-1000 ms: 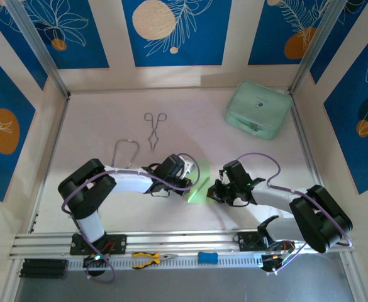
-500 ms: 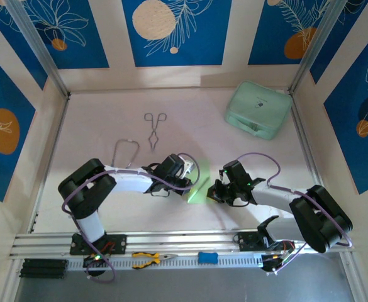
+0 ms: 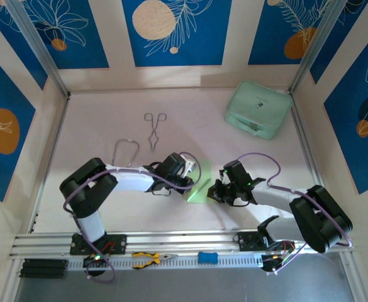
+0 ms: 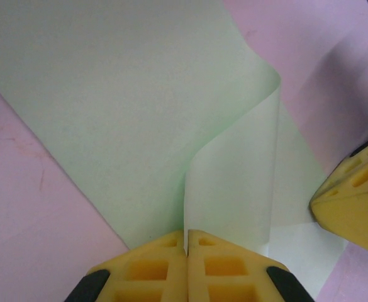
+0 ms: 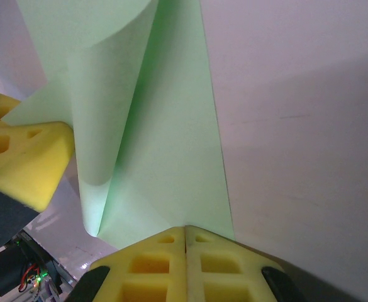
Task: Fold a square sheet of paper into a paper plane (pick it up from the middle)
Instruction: Fold the triangle a second time at the center of the table.
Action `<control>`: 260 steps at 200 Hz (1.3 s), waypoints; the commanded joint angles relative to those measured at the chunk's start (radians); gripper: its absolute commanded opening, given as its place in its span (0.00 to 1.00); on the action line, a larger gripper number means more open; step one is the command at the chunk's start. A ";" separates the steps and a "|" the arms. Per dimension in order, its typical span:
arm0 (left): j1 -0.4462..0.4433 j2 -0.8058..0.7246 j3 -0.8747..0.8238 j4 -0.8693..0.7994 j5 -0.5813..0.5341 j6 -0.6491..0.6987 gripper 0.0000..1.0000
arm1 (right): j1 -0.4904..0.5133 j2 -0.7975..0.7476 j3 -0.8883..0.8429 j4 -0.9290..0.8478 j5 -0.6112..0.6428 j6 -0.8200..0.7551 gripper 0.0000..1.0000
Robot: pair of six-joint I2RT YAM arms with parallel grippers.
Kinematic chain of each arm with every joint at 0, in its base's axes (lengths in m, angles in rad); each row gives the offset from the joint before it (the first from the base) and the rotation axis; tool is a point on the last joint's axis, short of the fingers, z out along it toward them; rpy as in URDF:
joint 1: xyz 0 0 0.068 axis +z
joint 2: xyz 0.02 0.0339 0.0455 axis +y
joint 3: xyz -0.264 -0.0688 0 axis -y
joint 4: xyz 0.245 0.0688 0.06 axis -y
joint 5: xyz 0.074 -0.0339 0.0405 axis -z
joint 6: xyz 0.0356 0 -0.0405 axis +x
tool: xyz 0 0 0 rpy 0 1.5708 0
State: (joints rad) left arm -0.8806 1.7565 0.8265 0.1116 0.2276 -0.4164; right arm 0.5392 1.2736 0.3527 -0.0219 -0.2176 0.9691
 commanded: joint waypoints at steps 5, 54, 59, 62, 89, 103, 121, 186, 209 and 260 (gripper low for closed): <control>0.014 0.019 0.026 -0.029 -0.007 0.014 0.08 | -0.006 0.010 0.006 -0.059 -0.008 -0.021 0.05; 0.014 0.016 0.011 -0.029 -0.014 0.007 0.08 | -0.005 0.009 0.008 -0.061 -0.005 -0.022 0.05; 0.014 0.013 0.010 -0.030 -0.017 0.007 0.07 | -0.005 0.009 0.008 -0.063 -0.004 -0.021 0.05; 0.015 0.012 0.009 -0.030 -0.019 0.006 0.07 | -0.005 0.009 0.007 -0.064 -0.003 -0.021 0.05; 0.016 0.003 0.003 -0.032 -0.016 0.000 0.06 | -0.007 0.007 0.009 -0.063 -0.002 -0.023 0.06; 0.015 0.005 0.001 -0.031 -0.009 -0.010 0.05 | -0.008 0.007 0.012 -0.062 -0.001 -0.026 0.06; 0.015 0.006 -0.011 -0.022 0.001 -0.029 0.03 | -0.014 0.007 0.017 -0.066 -0.009 -0.038 0.06; 0.015 0.015 -0.016 -0.014 0.011 -0.057 0.02 | -0.047 -0.005 0.034 -0.048 -0.065 -0.068 0.09; 0.015 0.019 -0.017 -0.018 0.008 -0.079 0.01 | -0.054 -0.059 0.040 -0.030 -0.074 -0.052 0.11; 0.015 0.015 -0.024 -0.007 0.007 -0.096 0.01 | -0.031 -0.095 0.030 0.131 -0.090 0.066 0.05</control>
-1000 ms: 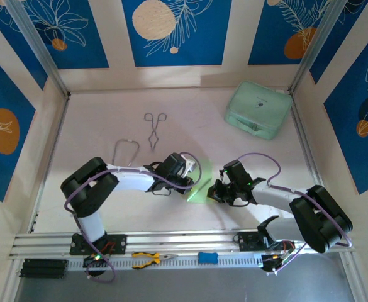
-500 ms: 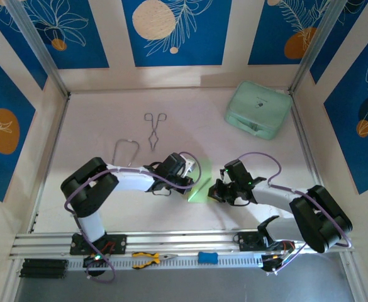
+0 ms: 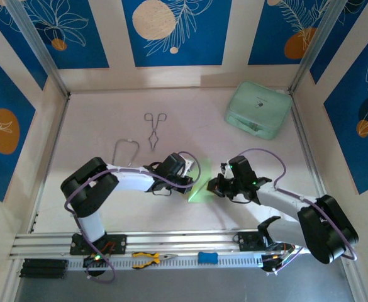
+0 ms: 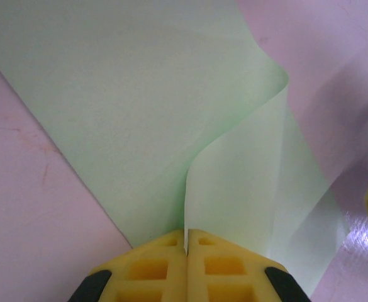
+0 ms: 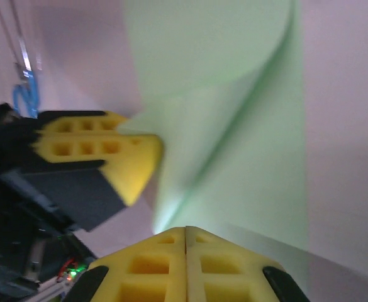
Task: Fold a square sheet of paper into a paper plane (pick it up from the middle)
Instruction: Fold the triangle a second time at the center of the table.
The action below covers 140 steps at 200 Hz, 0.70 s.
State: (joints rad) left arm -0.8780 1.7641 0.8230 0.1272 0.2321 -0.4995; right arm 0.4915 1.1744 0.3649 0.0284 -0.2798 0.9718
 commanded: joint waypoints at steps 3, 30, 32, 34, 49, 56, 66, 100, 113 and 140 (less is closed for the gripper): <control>0.012 0.008 -0.022 -0.023 0.003 -0.014 0.01 | 0.020 0.010 0.019 0.085 -0.025 0.067 0.05; 0.013 0.018 -0.018 -0.019 0.011 -0.016 0.01 | 0.045 0.075 0.029 0.187 -0.019 0.113 0.02; 0.013 0.018 -0.018 -0.019 0.011 -0.015 0.01 | 0.046 0.083 0.028 0.194 -0.020 0.118 0.01; 0.013 0.019 -0.018 -0.018 0.012 -0.016 0.01 | 0.048 0.090 0.030 0.200 -0.020 0.121 0.01; 0.013 0.017 -0.018 -0.020 0.010 -0.016 0.01 | 0.061 0.140 0.042 0.236 -0.018 0.137 0.00; 0.013 0.016 -0.019 -0.021 0.010 -0.015 0.01 | 0.066 0.164 0.051 0.250 -0.019 0.142 0.00; 0.013 0.014 -0.019 -0.021 0.009 -0.013 0.01 | 0.075 0.197 0.061 0.273 -0.021 0.147 0.00; 0.013 0.018 -0.018 -0.021 0.013 -0.015 0.01 | 0.090 0.272 0.078 0.324 -0.016 0.169 0.00; 0.012 0.017 -0.018 -0.022 0.013 -0.014 0.01 | 0.093 0.292 0.080 0.316 -0.012 0.168 0.00; 0.013 0.017 -0.018 -0.023 0.012 -0.012 0.01 | 0.092 0.306 0.051 0.331 0.006 0.180 0.00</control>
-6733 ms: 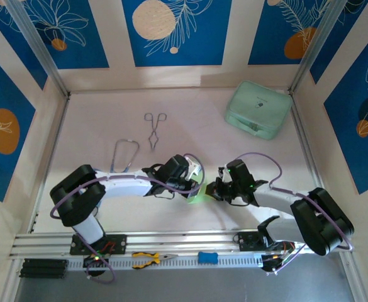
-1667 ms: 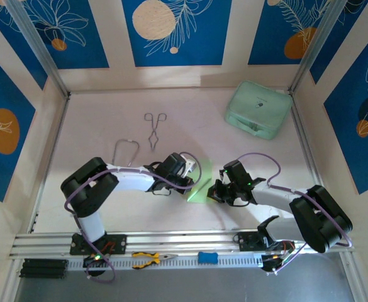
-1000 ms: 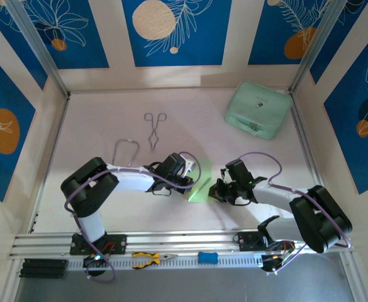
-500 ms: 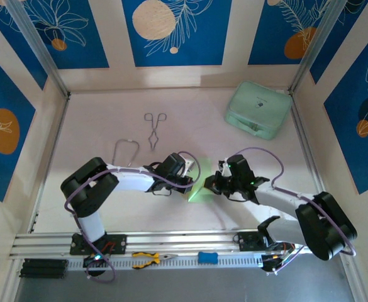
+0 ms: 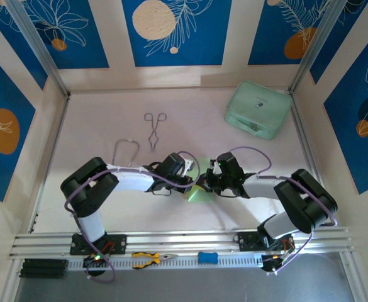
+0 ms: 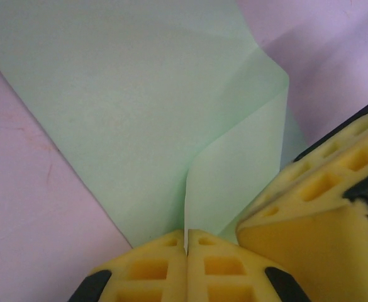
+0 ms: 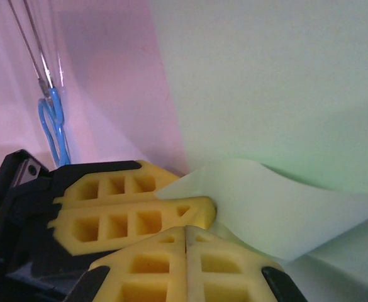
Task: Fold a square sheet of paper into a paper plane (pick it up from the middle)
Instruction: Fold the triangle a second time at the center of the table.
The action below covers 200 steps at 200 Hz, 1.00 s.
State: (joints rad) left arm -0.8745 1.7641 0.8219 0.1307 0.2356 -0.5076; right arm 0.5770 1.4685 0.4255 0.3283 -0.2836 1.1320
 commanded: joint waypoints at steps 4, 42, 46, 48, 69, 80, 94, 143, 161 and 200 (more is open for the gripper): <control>0.009 0.018 -0.017 -0.026 0.008 -0.004 0.01 | 0.007 0.012 -0.013 0.029 0.011 0.021 0.00; 0.010 0.023 -0.014 -0.026 0.010 -0.003 0.01 | 0.003 0.024 -0.047 0.034 0.033 0.021 0.00; 0.009 0.024 -0.014 -0.027 0.010 -0.001 0.01 | 0.003 0.028 -0.051 0.035 0.035 0.021 0.00; 0.009 0.024 -0.013 -0.027 0.010 -0.002 0.01 | 0.002 0.030 -0.054 0.035 0.036 0.022 0.00; 0.009 0.024 -0.014 -0.030 0.008 0.000 0.00 | 0.001 0.053 -0.084 0.073 0.038 0.031 0.00; 0.010 0.026 -0.013 -0.031 0.008 0.001 0.01 | 0.000 0.069 -0.101 0.096 0.040 0.036 0.00; 0.009 0.028 -0.011 -0.037 0.008 0.002 0.01 | -0.004 0.083 -0.114 0.129 0.034 0.045 0.00; 0.009 0.023 -0.003 -0.065 -0.004 0.012 0.00 | -0.025 -0.050 -0.049 -0.028 0.042 -0.001 0.00; 0.009 0.023 -0.004 -0.067 -0.006 0.013 0.01 | -0.046 -0.086 -0.024 -0.092 0.056 -0.026 0.00; 0.009 0.023 0.001 -0.074 -0.004 0.014 0.00 | -0.066 -0.032 -0.012 -0.120 0.087 -0.037 0.00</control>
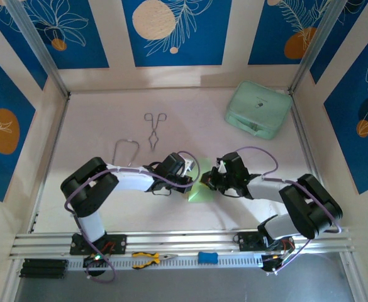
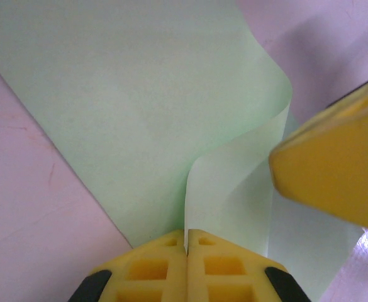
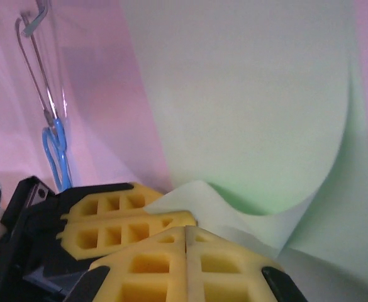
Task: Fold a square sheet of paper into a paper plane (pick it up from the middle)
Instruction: Fold the triangle a second time at the center of the table.
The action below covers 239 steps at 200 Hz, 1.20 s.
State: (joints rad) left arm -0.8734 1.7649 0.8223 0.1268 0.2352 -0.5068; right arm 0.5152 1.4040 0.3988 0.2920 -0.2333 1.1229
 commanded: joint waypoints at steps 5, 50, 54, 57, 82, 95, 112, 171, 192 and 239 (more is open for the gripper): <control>0.008 0.020 0.000 -0.070 -0.005 0.014 0.00 | -0.003 0.040 0.013 -0.091 0.049 -0.025 0.00; 0.008 0.021 0.001 -0.076 -0.005 0.014 0.00 | -0.003 0.069 -0.007 -0.151 0.114 -0.001 0.00; 0.008 0.021 0.003 -0.078 -0.005 0.013 0.01 | -0.003 0.062 -0.005 -0.153 0.110 -0.002 0.00; 0.008 0.021 0.003 -0.078 -0.004 0.014 0.00 | -0.003 0.056 -0.003 -0.155 0.109 -0.003 0.00; 0.008 0.022 0.006 -0.082 -0.004 0.016 0.00 | -0.018 0.002 0.029 -0.179 0.072 -0.026 0.00; 0.009 0.022 0.005 -0.084 -0.002 0.018 0.00 | -0.039 -0.018 0.030 -0.137 0.026 -0.029 0.00; 0.008 0.022 0.008 -0.087 -0.003 0.019 0.00 | -0.063 -0.028 0.041 -0.128 -0.001 -0.044 0.00; 0.009 0.019 0.008 -0.092 -0.002 0.022 0.00 | -0.068 0.038 0.071 -0.228 0.086 -0.080 0.00; 0.008 0.018 0.008 -0.092 -0.002 0.024 0.00 | -0.077 0.045 0.021 -0.207 0.157 -0.057 0.00; 0.008 0.019 0.010 -0.096 -0.004 0.025 0.00 | -0.128 0.021 0.015 -0.202 0.121 -0.054 0.00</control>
State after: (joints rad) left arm -0.8734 1.7649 0.8280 0.1150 0.2352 -0.4961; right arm 0.4229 1.4364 0.4343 0.1436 -0.1555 1.0672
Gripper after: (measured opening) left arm 0.064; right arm 0.063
